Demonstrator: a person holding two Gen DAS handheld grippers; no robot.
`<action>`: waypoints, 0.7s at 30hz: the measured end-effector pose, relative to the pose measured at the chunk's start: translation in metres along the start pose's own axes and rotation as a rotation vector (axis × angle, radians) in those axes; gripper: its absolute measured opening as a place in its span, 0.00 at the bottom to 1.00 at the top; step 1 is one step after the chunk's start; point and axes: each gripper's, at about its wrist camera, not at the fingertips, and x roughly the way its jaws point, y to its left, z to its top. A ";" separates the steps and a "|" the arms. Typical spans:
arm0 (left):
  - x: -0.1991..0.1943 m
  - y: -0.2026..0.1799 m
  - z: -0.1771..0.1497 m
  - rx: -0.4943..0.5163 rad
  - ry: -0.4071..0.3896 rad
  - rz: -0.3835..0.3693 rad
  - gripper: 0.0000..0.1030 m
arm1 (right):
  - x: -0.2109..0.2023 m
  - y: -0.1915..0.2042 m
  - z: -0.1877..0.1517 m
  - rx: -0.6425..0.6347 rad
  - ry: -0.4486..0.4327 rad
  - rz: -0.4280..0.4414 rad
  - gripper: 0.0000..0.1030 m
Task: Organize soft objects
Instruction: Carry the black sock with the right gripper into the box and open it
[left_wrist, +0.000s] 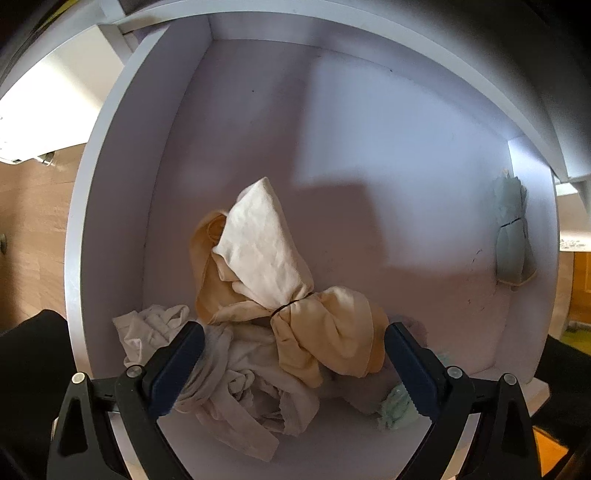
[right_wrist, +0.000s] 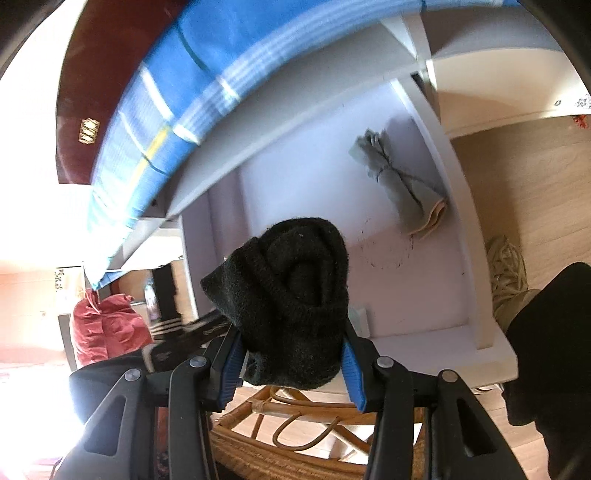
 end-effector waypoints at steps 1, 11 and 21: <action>0.001 -0.002 0.000 0.005 0.002 0.005 0.96 | -0.007 0.002 0.001 -0.003 -0.010 0.006 0.45; 0.008 -0.010 -0.002 0.036 0.016 0.032 0.96 | -0.089 0.046 0.008 -0.103 -0.135 0.056 0.45; 0.015 -0.021 -0.006 0.071 0.031 0.061 0.94 | -0.164 0.121 0.037 -0.253 -0.266 0.025 0.45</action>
